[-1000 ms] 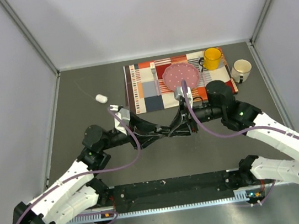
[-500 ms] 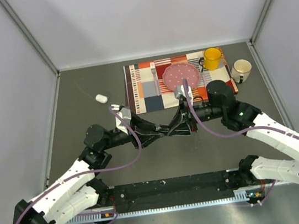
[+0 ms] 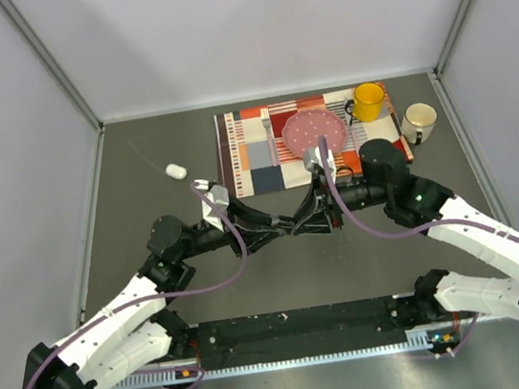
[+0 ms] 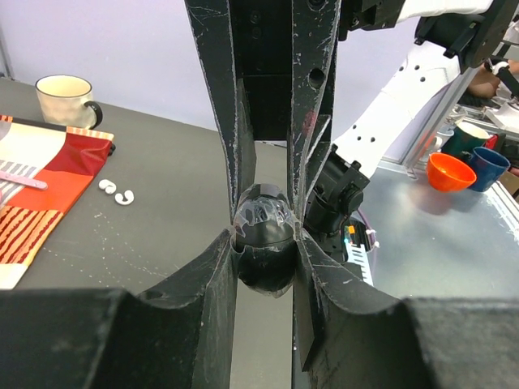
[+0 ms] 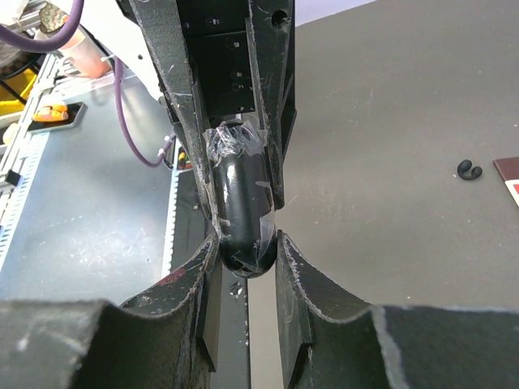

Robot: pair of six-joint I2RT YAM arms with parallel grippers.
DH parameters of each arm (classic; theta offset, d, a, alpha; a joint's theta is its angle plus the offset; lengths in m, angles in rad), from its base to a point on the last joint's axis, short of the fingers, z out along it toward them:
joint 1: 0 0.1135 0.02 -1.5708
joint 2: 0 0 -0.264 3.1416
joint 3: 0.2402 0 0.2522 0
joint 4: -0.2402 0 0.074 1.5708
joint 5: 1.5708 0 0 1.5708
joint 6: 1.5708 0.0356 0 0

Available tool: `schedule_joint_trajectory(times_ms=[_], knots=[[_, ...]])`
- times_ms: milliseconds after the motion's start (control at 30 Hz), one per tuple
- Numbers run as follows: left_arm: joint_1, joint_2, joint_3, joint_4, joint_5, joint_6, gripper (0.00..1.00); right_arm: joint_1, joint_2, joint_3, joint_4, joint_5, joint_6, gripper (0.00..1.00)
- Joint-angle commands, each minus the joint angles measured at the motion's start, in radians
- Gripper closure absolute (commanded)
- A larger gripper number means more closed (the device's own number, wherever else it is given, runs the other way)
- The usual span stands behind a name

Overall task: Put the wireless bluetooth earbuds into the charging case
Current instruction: Pick up the charging case at the center of the board.

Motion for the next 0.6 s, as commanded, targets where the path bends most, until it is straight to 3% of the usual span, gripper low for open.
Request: schedule_joint_trajectory(times_ms=[0, 367, 400, 433, 500, 533, 567], knots=[[-0.013, 0.024, 0.002, 0.060, -0.001, 0.005, 0.72, -0.004, -0.015, 0.001, 0.055, -0.021, 0.016, 1.00], [-0.018, 0.033, 0.022, 0.006, 0.004, 0.025, 0.66, -0.006, -0.011, 0.005, 0.044, -0.020, 0.009, 1.00], [-0.018, 0.035, 0.022, 0.004, 0.006, 0.025, 0.68, -0.004, -0.011, 0.005, 0.044, -0.020, 0.009, 1.00], [-0.018, 0.035, 0.024, 0.004, 0.010, 0.025, 0.78, -0.004, -0.009, 0.005, 0.044, -0.020, 0.010, 1.00], [-0.019, 0.041, 0.025, 0.006, 0.009, 0.025, 0.80, -0.004, -0.008, 0.005, 0.044, -0.021, 0.012, 1.00], [-0.021, 0.043, 0.025, 0.008, 0.015, 0.023, 0.91, -0.004, -0.008, 0.005, 0.044, -0.021, 0.010, 1.00], [-0.021, 0.050, 0.028, 0.006, 0.015, 0.025, 0.96, -0.004, -0.008, 0.005, 0.044, -0.021, 0.010, 1.00]])
